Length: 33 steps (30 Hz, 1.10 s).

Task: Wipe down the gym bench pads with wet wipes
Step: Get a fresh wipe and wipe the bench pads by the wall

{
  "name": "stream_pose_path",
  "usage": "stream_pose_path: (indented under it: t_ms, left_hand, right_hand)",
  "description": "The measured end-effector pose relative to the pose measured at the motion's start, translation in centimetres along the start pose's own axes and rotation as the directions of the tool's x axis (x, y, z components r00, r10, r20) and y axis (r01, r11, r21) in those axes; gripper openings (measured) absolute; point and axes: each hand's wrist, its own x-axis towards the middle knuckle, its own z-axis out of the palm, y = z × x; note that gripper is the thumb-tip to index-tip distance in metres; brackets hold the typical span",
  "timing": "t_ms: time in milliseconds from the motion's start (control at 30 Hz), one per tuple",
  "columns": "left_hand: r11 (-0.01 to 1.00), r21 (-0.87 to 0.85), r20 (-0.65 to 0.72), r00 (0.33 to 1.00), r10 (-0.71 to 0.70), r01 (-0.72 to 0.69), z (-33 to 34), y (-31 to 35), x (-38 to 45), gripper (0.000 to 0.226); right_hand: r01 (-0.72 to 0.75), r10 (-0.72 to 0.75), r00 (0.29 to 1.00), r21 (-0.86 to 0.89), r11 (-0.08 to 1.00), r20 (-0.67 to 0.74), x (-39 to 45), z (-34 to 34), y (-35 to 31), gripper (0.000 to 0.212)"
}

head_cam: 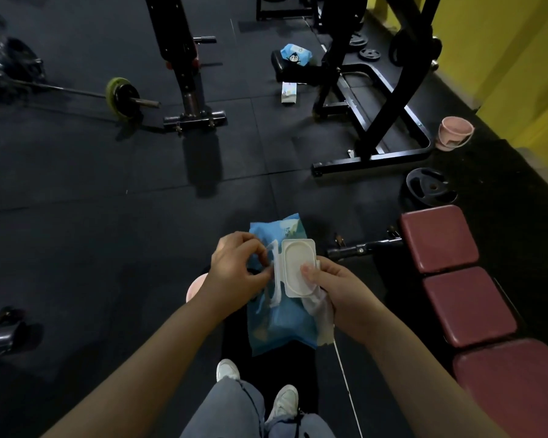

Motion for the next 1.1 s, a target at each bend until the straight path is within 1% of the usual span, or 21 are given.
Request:
stream_pose_path:
  t_ms: [133,200,267,333,400,433,500,567,600,633,667,700,767,833,900,967,1033,1100]
  left_hand:
    - [0.992,0.123,0.019,0.999,0.039,-0.041,-0.3,0.5,0.0,0.022]
    - [0.968,0.231,0.044,0.995,0.092,-0.1,-0.5,0.8,0.0,0.023]
    - [0.935,0.308,0.042,0.985,0.169,-0.174,-0.3,1.0,0.0,0.02]
    - [0.916,0.34,-0.009,0.973,0.23,-0.213,0.0,1.1,-0.3,0.015]
    - [0.914,0.353,-0.035,0.973,0.229,-0.202,0.3,1.4,-0.5,0.013]
    - [0.915,0.356,-0.016,0.978,0.208,-0.189,0.4,1.6,-0.5,0.014]
    - [0.928,0.337,0.078,0.987,0.14,-0.158,0.4,1.7,-0.1,0.018]
    - [0.949,0.287,0.205,0.976,0.07,-0.128,0.1,1.4,0.5,0.024]
    - [0.958,0.262,0.25,0.967,0.051,-0.119,0.0,1.3,0.7,0.026]
    - [0.959,0.256,0.264,0.963,0.054,-0.124,-0.1,1.2,0.8,0.027]
    - [0.951,0.274,0.243,0.967,0.074,-0.142,0.0,1.2,0.7,0.026]
    - [0.938,0.307,0.195,0.976,0.102,-0.16,0.3,1.3,0.5,0.024]
    - [0.923,0.345,0.083,0.985,0.153,-0.173,0.9,1.6,0.1,0.018]
    - [0.949,0.266,0.037,0.986,0.165,-0.168,1.1,1.6,-0.1,0.013]
    - [0.978,0.127,0.069,0.985,0.159,-0.167,0.8,1.2,-0.2,0.015]
    - [0.978,0.034,0.135,0.971,0.198,-0.205,0.6,0.8,-0.5,0.025]
    - [0.962,0.029,0.2,0.945,0.259,-0.27,0.7,0.7,-0.8,0.029]
    - [0.942,0.085,0.263,0.919,0.293,-0.324,0.9,0.7,-1.0,0.027]
  right_hand:
    - [-0.03,0.03,0.998,-0.002,1.0,0.054,-0.1,-0.2,0.0,0.026]
    - [-0.029,0.028,0.998,0.013,1.0,0.058,-0.2,-0.4,0.3,0.026]
    - [-0.02,0.017,0.998,0.049,0.999,0.063,-0.2,-0.6,0.5,0.025]
    - [-0.008,0.002,0.997,0.082,0.997,0.074,-0.4,-0.6,0.6,0.023]
    - [-0.012,0.006,0.997,0.077,0.997,0.071,-0.4,-0.7,0.6,0.022]
    - [-0.021,0.016,0.997,0.07,0.997,0.07,-0.5,-0.7,0.6,0.023]
    - [-0.042,0.037,0.996,0.067,0.997,0.077,-0.6,-0.9,0.7,0.03]
    - [-0.058,0.052,0.995,0.066,0.996,0.085,-0.8,-1.1,0.8,0.038]
    - [-0.06,0.054,0.995,0.064,0.996,0.086,-1.0,-1.2,0.9,0.037]
    - [-0.057,0.051,0.995,0.065,0.996,0.088,-1.0,-1.1,1.0,0.031]
    - [-0.05,0.044,0.995,0.069,0.996,0.087,-1.0,-1.1,1.2,0.025]
    - [-0.041,0.035,0.996,0.072,0.997,0.082,-0.9,-1.0,1.2,0.021]
    - [-0.014,0.01,0.998,0.07,0.997,0.061,-0.7,-1.0,1.2,0.02]
    - [0.018,-0.019,0.999,0.07,0.997,0.027,-0.6,-1.3,0.8,0.016]
    - [0.053,-0.052,0.999,0.106,0.993,-0.01,-0.5,-1.8,0.6,0.009]
    - [0.098,-0.09,0.994,0.153,0.983,-0.055,-0.4,-2.6,0.5,0.009]
    - [0.122,-0.111,0.991,0.175,0.977,-0.068,-0.2,-3.1,0.7,0.012]
    - [0.125,-0.114,0.991,0.184,0.975,-0.072,0.1,-3.1,0.9,0.021]
